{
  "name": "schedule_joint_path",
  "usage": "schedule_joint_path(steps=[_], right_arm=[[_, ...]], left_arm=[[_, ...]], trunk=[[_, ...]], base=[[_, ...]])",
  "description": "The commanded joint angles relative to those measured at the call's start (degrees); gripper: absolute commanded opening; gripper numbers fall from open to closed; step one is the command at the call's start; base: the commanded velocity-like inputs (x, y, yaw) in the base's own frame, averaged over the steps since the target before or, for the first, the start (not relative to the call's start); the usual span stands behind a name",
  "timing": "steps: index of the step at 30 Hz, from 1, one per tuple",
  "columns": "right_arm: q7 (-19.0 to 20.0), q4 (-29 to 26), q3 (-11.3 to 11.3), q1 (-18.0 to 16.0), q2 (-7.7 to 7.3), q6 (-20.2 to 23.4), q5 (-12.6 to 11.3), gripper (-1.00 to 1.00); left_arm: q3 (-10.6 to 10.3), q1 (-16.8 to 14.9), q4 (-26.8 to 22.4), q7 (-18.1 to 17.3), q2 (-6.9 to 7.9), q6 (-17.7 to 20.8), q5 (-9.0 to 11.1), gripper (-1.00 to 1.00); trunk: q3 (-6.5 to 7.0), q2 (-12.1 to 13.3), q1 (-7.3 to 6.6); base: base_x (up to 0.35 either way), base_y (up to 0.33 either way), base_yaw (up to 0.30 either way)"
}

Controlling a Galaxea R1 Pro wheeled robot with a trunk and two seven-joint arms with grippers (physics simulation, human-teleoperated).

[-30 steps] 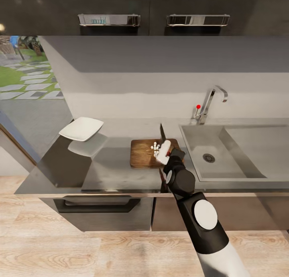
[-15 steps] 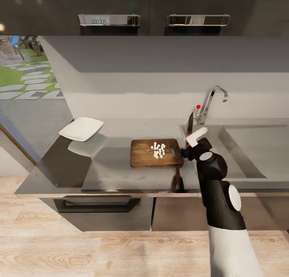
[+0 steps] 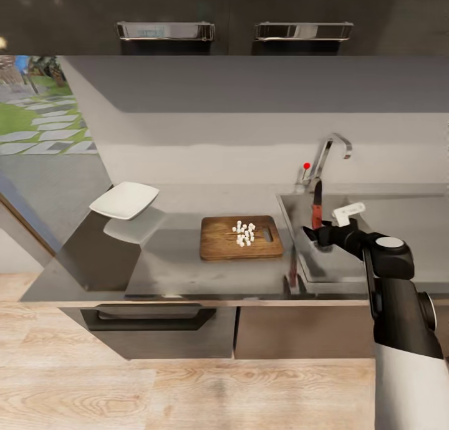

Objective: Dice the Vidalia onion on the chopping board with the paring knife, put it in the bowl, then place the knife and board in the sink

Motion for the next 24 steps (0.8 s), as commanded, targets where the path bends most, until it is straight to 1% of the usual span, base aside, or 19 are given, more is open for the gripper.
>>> schedule_joint_path(steps=[1, 6, 19, 20, 22, 24], right_arm=[[0.6, 0.1, -0.1, 0.0, -0.15, 0.1, 0.3, -1.0], [0.6, 1.9, 0.0, 0.0, -0.13, 0.2, 0.0, -1.0], [0.9, 15.5, 0.2, 0.0, -0.02, -0.6, -0.2, -1.0], [0.9, 16.7, 0.2, 0.0, 0.02, -1.1, -0.2, -1.0], [0.9, 20.2, 0.3, 0.0, 0.12, -3.7, -0.2, -1.0], [0.9, 22.2, 0.3, 0.0, 0.22, -5.3, -0.3, -1.0]], left_arm=[[-0.5, 0.0, 0.0, 0.2, 0.01, -0.2, 0.4, 1.0], [-0.5, 0.0, 0.0, 0.2, 0.02, -0.2, 0.4, 1.0], [-0.5, 0.0, 0.0, 0.2, 0.09, -0.2, 0.4, 1.0], [-0.5, 0.0, 0.0, 0.2, 0.09, -0.2, 0.4, 1.0], [-0.5, 0.0, 0.0, 0.2, 0.09, -0.2, 0.4, 1.0], [-0.5, 0.0, 0.0, 0.2, 0.09, -0.2, 0.4, 1.0]], trunk=[[-0.05, 0.0, 0.01], [-0.05, 0.0, 0.01], [-0.05, 0.0, 0.01], [-0.05, 0.0, 0.01], [-0.05, 0.0, 0.01], [-0.05, 0.0, 0.01]], base=[[0.094, -0.189, 0.0], [0.177, -0.222, 0.0], [0.217, -0.229, 0.0], [0.074, -0.093, 0.0], [0.029, -0.036, 0.0], [0.01, -0.013, 0.0]])
